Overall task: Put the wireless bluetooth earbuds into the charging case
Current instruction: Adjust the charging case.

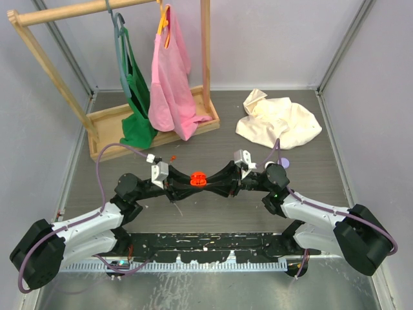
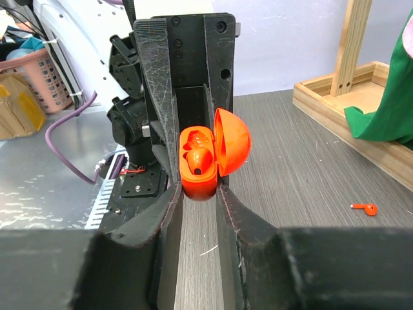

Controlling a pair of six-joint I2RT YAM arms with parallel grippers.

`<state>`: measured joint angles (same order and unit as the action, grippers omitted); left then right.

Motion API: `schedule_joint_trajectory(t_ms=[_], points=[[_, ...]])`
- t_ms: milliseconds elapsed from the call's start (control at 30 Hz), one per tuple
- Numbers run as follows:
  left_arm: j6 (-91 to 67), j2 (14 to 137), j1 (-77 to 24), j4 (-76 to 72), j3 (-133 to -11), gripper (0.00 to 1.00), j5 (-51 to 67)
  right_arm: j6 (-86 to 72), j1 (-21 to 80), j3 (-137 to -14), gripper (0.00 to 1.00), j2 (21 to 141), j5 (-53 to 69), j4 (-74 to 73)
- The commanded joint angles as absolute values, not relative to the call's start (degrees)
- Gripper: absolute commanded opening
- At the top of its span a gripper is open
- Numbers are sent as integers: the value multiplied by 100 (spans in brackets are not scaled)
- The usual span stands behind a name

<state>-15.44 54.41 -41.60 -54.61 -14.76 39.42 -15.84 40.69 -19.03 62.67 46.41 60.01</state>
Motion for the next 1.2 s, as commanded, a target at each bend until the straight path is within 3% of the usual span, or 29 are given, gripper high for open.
schedule_joint_trajectory(t_ms=[0, 533, 633, 733, 933, 1167], points=[[-1549, 5415, -4223, -5914, -1667, 5, 4120, -1789, 4103, -2101, 30, 6352, 4666, 6533], [-1508, 5443, -4249, -5945, -1650, 5, 3986, -2149, 4097, -2118, 38, 6433, 4584, 6805], [-1505, 5435, -4263, -5941, -1680, 5, 4002, -2144, 4102, -2126, 31, 6481, 4587, 6800], [-1511, 5423, -4268, -5942, -1674, 8, 3995, -2131, 4097, -2123, 19, 6502, 4594, 6778], [-1519, 5282, -4268, -5901, -1577, 22, 3899, -1911, 4072, -2101, 2, 6306, 4566, 6435], [-1479, 5011, -4259, -5651, -1463, 32, 3766, -1764, 3970, -2089, 1, 6006, 4578, 6079]])
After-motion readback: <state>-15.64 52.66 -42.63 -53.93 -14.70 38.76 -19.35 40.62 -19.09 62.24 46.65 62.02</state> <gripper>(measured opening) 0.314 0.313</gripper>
